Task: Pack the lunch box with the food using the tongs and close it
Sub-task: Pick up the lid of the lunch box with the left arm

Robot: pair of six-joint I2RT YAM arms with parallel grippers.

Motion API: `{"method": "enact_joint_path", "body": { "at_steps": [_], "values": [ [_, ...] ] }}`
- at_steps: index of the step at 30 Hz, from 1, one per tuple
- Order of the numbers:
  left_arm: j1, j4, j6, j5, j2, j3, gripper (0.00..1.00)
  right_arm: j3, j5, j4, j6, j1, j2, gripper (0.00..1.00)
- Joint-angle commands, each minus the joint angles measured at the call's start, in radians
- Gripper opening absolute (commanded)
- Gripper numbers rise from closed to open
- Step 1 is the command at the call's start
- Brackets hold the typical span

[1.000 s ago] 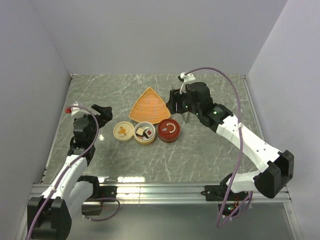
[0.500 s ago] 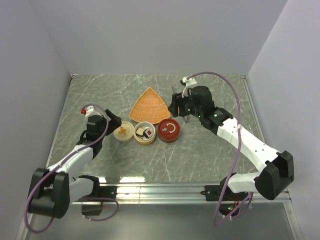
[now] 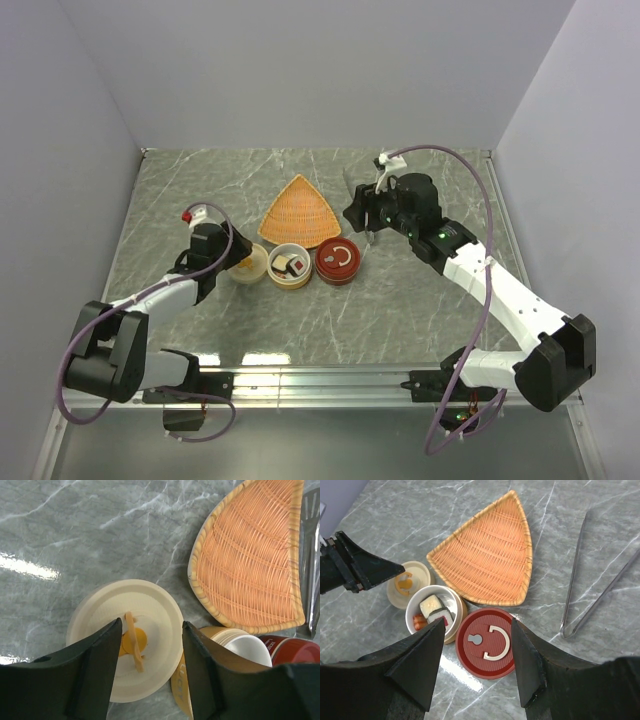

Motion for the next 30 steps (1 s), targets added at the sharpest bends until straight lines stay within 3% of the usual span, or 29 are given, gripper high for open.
{"method": "enact_joint_path", "body": {
  "at_steps": [1,18,21,24,30],
  "values": [
    [-0.01,-0.009,-0.004,-0.012,0.006,0.028,0.57,-0.014,-0.023,0.049,0.003,-0.012,-0.012,0.63],
    [-0.041,-0.069,0.008,-0.001,0.083,0.049,0.36,-0.026,-0.04,0.054,0.007,-0.021,-0.018,0.63],
    [-0.045,-0.073,0.013,-0.003,0.086,0.055,0.24,-0.026,-0.043,0.056,0.009,-0.022,-0.015,0.63],
    [-0.051,-0.093,0.019,-0.023,0.081,0.065,0.01,-0.024,-0.046,0.056,0.009,-0.022,-0.012,0.63],
    [-0.062,-0.156,0.039,-0.064,0.055,0.092,0.0,-0.024,-0.051,0.056,0.009,-0.024,-0.012,0.63]
  ]
}}
